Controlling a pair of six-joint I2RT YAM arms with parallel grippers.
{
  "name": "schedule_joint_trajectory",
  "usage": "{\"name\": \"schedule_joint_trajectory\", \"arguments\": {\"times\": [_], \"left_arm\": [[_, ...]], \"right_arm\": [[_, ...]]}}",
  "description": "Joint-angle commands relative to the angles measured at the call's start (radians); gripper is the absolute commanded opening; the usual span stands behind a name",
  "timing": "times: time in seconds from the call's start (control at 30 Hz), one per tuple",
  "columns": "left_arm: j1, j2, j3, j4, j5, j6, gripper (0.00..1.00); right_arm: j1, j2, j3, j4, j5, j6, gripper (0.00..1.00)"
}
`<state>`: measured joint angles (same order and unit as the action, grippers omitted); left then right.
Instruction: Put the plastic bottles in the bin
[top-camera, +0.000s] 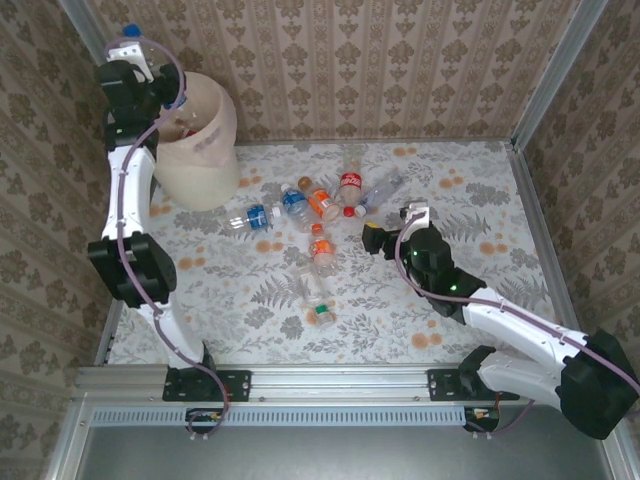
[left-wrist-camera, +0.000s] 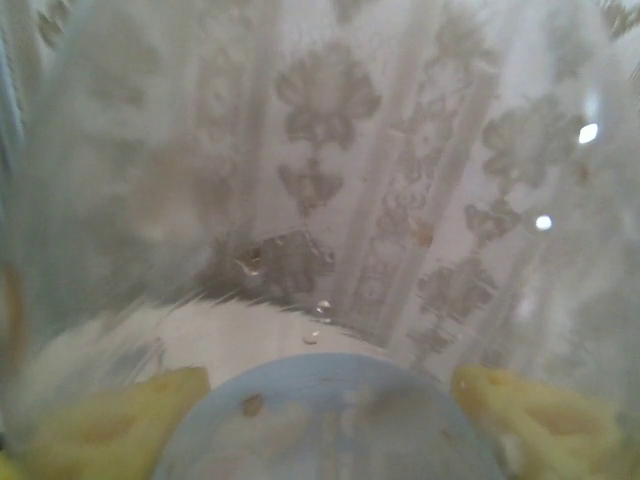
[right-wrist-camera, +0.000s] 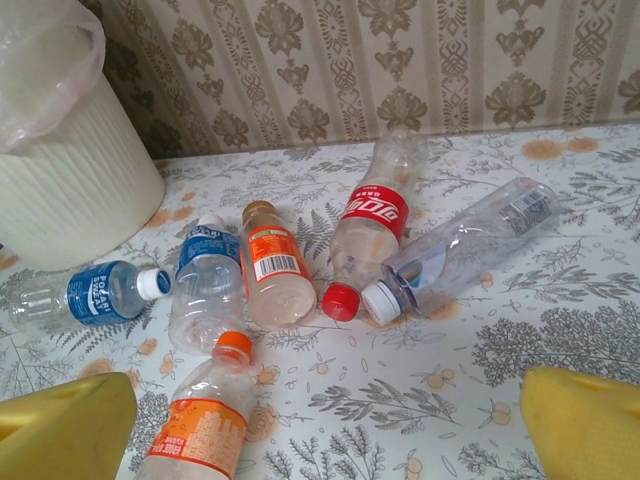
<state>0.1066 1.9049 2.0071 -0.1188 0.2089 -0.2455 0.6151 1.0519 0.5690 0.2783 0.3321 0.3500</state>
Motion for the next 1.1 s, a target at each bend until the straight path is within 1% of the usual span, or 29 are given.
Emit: {"name": "schedule_joint_trajectory", "arguments": {"times": [0.0, 0.2, 0.57, 0.7, 0.73, 0.77, 0.83, 0.93, 1.07], "left_arm": [[0.007, 0.028, 0.055, -0.029, 0.081, -0.002, 0.65], [0.002, 0.077, 0.065, -0.057, 0.162, -0.037, 0.65], [-0.006, 0.154, 0.113, -0.188, 0.236, 0.063, 0.66], [-0.005, 0.182, 0.126, -0.222, 0.242, 0.083, 0.67], [-0.006, 0.188, 0.134, -0.230, 0.229, 0.089, 0.70], [-0.005, 0.193, 0.152, -0.244, 0.215, 0.089, 0.77], [-0.005, 0.207, 0.208, -0.284, 0.215, 0.089, 0.86], [-0.005, 0.208, 0.273, -0.322, 0.205, 0.074, 0.90], [-0.006, 0.178, 0.283, -0.323, 0.159, 0.032, 0.94]], "right_arm": [[-0.010, -0.035, -0.024, -0.034, 0.039, 0.028, 1.00], [-0.019, -0.058, -0.038, -0.039, 0.044, 0.044, 1.00], [-0.030, -0.067, -0.041, -0.051, 0.043, 0.054, 1.00], [-0.034, -0.067, -0.043, -0.052, 0.043, 0.061, 1.00], [-0.035, -0.067, -0.043, -0.054, 0.041, 0.061, 1.00], [-0.035, -0.067, -0.042, -0.057, 0.041, 0.061, 1.00], [-0.035, -0.070, -0.041, -0.063, 0.040, 0.061, 1.00], [-0.038, -0.074, -0.047, -0.062, 0.042, 0.066, 1.00], [-0.040, -0.073, -0.057, -0.051, 0.041, 0.082, 1.00]]}}
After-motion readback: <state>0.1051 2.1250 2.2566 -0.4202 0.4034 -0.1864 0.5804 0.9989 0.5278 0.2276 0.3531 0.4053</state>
